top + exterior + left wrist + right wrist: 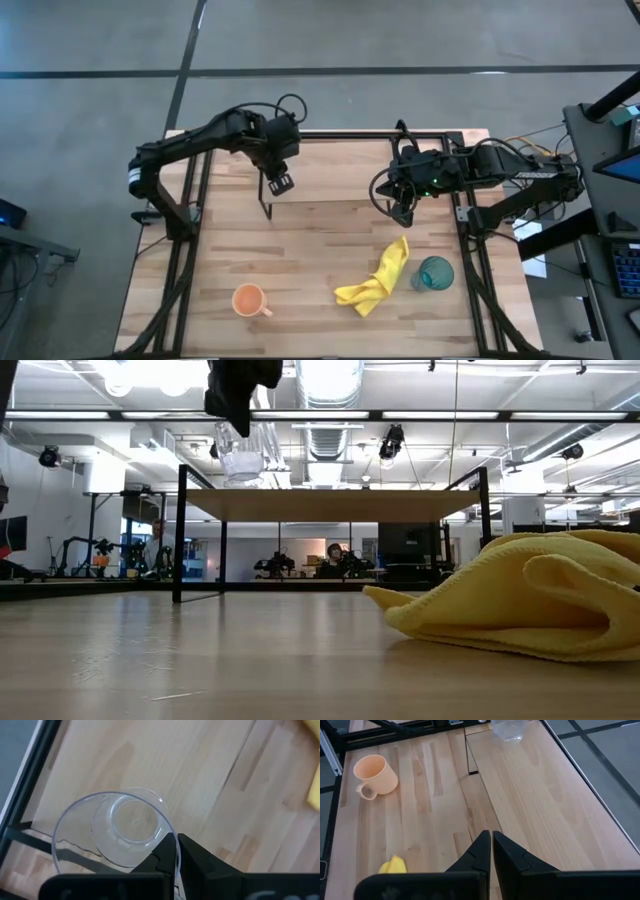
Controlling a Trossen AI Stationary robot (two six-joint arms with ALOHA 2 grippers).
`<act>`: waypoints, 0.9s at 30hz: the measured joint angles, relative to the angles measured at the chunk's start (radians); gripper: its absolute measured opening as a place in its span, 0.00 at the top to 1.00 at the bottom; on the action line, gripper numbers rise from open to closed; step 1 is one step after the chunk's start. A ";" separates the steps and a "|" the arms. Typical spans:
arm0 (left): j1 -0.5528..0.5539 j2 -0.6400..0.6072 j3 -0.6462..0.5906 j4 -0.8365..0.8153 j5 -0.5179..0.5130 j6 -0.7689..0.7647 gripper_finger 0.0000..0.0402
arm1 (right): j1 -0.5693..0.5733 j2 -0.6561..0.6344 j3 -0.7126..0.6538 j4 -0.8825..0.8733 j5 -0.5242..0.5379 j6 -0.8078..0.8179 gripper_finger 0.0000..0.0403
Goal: Stack small to large cups/mugs on shelf
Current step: Put the transparent mug on the shelf
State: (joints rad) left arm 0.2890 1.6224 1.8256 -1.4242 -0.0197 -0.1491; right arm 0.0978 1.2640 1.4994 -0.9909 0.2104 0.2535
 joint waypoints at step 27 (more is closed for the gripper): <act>0.018 0.059 0.000 -0.049 -0.024 0.059 0.82 | 0.000 0.000 0.000 0.000 0.000 -0.003 0.97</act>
State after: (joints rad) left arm 0.3065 1.6810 1.8256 -1.4731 -0.0433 -0.0906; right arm 0.0978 1.2638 1.4994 -0.9913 0.2100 0.2501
